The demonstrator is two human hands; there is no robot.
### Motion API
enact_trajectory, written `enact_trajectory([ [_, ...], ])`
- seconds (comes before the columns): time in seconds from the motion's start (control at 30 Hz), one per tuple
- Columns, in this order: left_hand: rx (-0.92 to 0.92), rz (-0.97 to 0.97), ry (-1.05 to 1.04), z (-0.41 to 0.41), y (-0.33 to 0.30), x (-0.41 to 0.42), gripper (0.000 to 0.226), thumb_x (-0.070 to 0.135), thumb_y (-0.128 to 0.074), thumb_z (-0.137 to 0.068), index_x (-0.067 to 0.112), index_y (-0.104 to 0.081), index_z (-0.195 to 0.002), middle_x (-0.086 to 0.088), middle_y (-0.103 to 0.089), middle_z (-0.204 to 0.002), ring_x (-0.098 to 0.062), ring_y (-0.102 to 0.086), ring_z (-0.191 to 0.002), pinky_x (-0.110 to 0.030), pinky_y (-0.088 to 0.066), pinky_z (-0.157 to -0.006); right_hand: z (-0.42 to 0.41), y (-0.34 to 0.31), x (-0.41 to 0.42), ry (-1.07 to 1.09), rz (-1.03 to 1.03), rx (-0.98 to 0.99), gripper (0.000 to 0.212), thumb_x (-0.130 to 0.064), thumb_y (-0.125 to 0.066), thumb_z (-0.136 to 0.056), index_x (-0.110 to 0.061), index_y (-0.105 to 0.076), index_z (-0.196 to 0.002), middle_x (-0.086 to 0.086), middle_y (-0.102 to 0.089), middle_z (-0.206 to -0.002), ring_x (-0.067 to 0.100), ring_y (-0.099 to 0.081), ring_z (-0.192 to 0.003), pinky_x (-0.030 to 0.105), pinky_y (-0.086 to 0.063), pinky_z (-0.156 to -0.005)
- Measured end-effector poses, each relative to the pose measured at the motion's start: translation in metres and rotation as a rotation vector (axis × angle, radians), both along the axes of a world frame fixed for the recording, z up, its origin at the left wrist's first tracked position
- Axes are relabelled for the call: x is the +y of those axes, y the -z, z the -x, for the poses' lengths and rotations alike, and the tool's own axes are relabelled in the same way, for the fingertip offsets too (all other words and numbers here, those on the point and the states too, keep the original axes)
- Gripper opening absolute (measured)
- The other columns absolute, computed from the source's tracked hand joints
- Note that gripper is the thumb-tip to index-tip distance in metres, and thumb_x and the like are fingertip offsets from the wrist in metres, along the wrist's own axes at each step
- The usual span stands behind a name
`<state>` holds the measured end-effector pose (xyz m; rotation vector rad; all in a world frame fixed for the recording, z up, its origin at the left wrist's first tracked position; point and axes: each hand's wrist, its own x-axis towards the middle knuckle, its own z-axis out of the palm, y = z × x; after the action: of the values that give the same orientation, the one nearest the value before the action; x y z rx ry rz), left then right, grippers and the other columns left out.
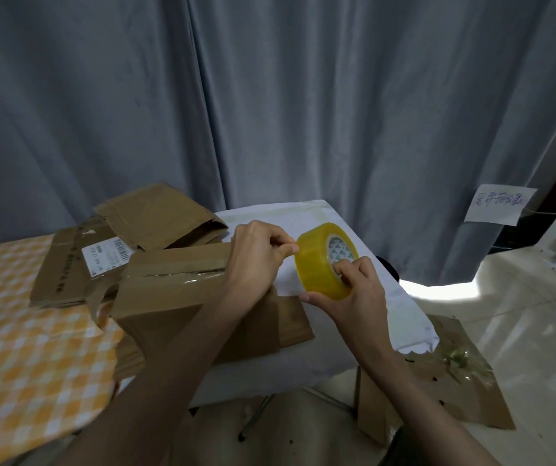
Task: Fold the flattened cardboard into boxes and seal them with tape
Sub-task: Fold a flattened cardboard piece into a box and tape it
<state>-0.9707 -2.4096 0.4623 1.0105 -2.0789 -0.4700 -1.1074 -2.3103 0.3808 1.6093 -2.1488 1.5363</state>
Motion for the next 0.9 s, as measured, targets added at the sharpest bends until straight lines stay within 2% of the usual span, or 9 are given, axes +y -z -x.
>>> enact_trajectory([
  [0.13,-0.112,-0.01,-0.005,-0.004,-0.007,-0.002,0.007,0.011,-0.075,-0.083,0.015,-0.079,-0.079,0.009,-0.07,-0.072,-0.003,-0.064,-0.065,-0.032,-0.06,-0.068,-0.002,-0.001,0.001,-0.012,0.006,0.019,0.061,-0.051,-0.087,-0.062,-0.016,-0.063,-0.106,-0.007,-0.045,-0.104,0.012,-0.049,-0.096,0.027,-0.047,-0.067],
  [0.3,-0.212,-0.031,0.027,-0.004,-0.014,-0.004,0.011,0.009,-0.069,-0.079,0.016,-0.073,-0.072,0.008,-0.067,-0.068,-0.008,-0.063,-0.067,-0.034,-0.059,-0.068,-0.003,-0.001,0.001,-0.018,0.01,0.036,0.061,-0.053,-0.086,-0.062,-0.017,-0.063,-0.104,-0.009,-0.045,-0.103,0.012,-0.05,-0.096,0.022,-0.045,-0.065],
  [0.43,-0.282,-0.11,0.085,-0.004,-0.017,-0.005,0.008,0.014,-0.07,-0.081,0.018,-0.066,-0.075,0.006,-0.064,-0.071,-0.009,-0.059,-0.067,-0.036,-0.057,-0.065,-0.004,-0.003,0.003,-0.04,0.013,0.052,0.06,-0.063,-0.078,-0.063,-0.019,-0.062,-0.101,-0.009,-0.047,-0.099,0.011,-0.051,-0.091,0.028,-0.049,-0.062],
  [0.57,-0.3,-0.144,0.239,-0.01,-0.026,-0.004,0.003,0.016,-0.067,-0.084,0.015,-0.065,-0.082,0.009,-0.06,-0.073,-0.005,-0.051,-0.064,-0.015,-0.041,-0.055,0.002,-0.011,-0.001,-0.131,-0.021,0.073,0.058,-0.078,-0.066,-0.064,-0.029,-0.054,-0.093,-0.014,-0.047,-0.087,0.003,-0.046,-0.078,0.015,-0.038,-0.063],
  [0.63,-0.275,-0.206,0.281,-0.014,-0.026,-0.008,0.004,0.019,-0.066,-0.088,0.017,-0.064,-0.085,0.01,-0.058,-0.073,-0.006,-0.05,-0.067,-0.012,-0.038,-0.056,0.004,-0.012,-0.003,-0.15,-0.028,0.071,0.054,-0.078,-0.064,-0.064,-0.032,-0.05,-0.09,-0.017,-0.047,-0.083,0.0,-0.046,-0.075,0.012,-0.035,-0.062],
  [0.7,-0.243,-0.304,0.298,-0.018,-0.024,-0.012,0.013,0.031,-0.068,-0.09,0.019,-0.064,-0.088,0.011,-0.056,-0.073,-0.006,-0.049,-0.068,-0.016,-0.038,-0.057,0.005,-0.012,-0.004,-0.157,-0.046,0.05,0.054,-0.078,-0.063,-0.065,-0.033,-0.051,-0.092,-0.016,-0.053,-0.086,0.004,-0.051,-0.078,0.021,-0.044,-0.064],
  [0.77,-0.216,-0.339,0.295,-0.016,-0.019,-0.015,0.017,0.032,-0.071,-0.089,0.018,-0.063,-0.086,0.008,-0.056,-0.074,-0.007,-0.048,-0.069,-0.019,-0.037,-0.06,0.009,-0.013,-0.004,-0.142,-0.102,0.043,0.054,-0.076,-0.067,-0.066,-0.033,-0.052,-0.095,-0.013,-0.057,-0.088,0.013,-0.057,-0.083,0.034,-0.05,-0.073],
  [0.83,-0.181,-0.294,0.254,-0.01,-0.017,-0.016,0.015,0.025,-0.071,-0.09,0.018,-0.062,-0.08,0.006,-0.056,-0.074,-0.009,-0.048,-0.069,-0.021,-0.037,-0.061,0.011,-0.016,-0.003,-0.08,-0.165,0.126,0.054,-0.079,-0.063,-0.068,-0.034,-0.048,-0.092,-0.013,-0.055,-0.08,0.015,-0.056,-0.082,0.042,-0.044,-0.091],
  [0.9,-0.19,-0.223,0.195,-0.004,-0.021,-0.015,0.014,0.021,-0.071,-0.09,0.016,-0.062,-0.08,0.004,-0.058,-0.074,-0.009,-0.048,-0.067,-0.022,-0.037,-0.06,0.008,-0.023,-0.002,-0.044,-0.217,0.158,0.057,-0.084,-0.053,-0.067,-0.03,-0.046,-0.084,-0.01,-0.052,-0.068,0.016,-0.053,-0.073,0.041,-0.042,-0.087],
])
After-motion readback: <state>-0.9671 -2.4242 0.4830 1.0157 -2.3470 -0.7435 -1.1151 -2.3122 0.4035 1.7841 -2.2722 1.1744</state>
